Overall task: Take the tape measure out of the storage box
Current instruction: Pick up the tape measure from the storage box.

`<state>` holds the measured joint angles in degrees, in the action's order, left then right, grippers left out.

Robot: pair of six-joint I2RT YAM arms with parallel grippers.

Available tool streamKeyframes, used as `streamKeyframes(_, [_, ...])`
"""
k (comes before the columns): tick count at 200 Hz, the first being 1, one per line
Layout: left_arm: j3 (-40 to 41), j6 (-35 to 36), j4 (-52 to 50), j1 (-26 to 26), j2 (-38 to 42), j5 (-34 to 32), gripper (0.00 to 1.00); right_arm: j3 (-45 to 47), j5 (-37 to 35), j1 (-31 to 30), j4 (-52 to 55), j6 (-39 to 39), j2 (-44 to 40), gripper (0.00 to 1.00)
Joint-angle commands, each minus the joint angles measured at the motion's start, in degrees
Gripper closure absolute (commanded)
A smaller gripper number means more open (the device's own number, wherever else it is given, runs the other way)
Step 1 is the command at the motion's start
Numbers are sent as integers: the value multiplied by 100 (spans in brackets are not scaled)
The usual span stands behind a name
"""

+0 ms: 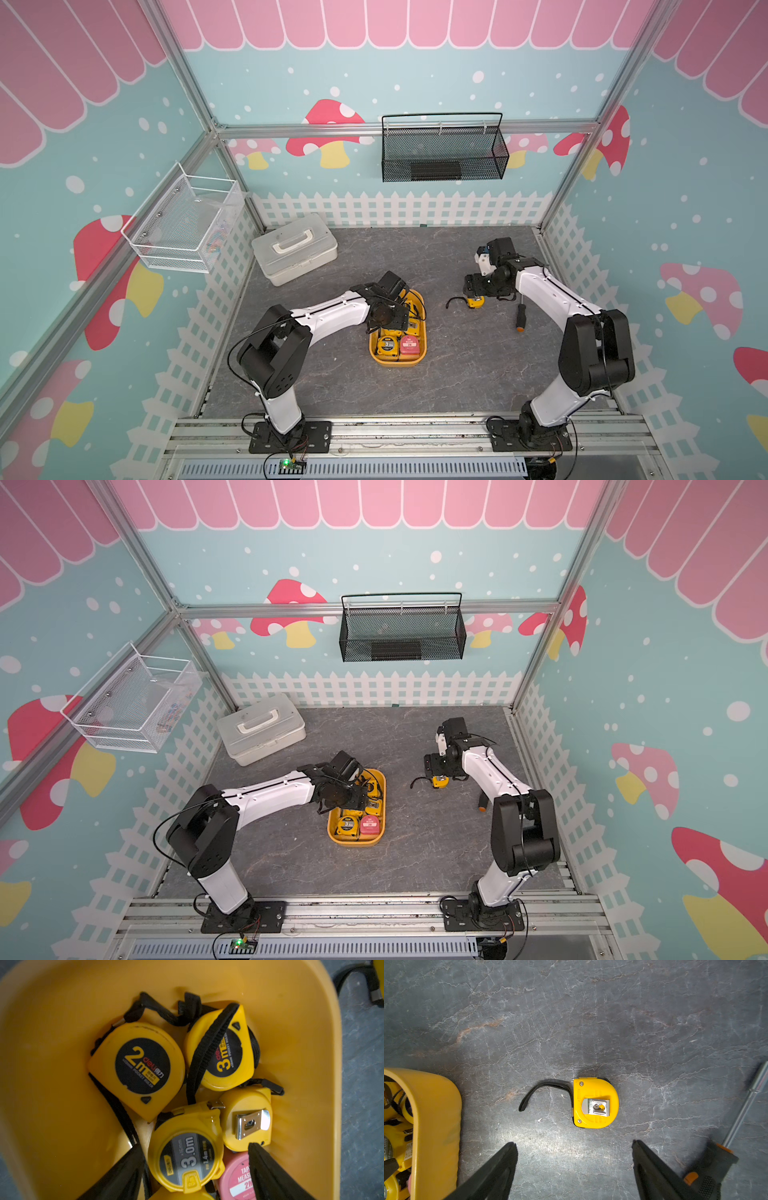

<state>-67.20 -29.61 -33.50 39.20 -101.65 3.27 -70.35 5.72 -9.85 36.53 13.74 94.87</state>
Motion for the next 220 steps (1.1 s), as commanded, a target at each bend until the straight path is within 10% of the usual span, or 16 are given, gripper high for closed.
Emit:
streamKeyframes(1, [-183, -28, -365, 96, -203, -122, 21, 64, 56, -30, 11, -11, 95, 13])
streamKeyframes(83, [-388, -21, -624, 162, -450, -230, 41, 91, 61, -34, 3, -20, 147, 13])
streamKeyframes(220, [-679, 16, -982, 237, -799, -382, 35, 117, 99, -32, -6, -47, 251, 13])
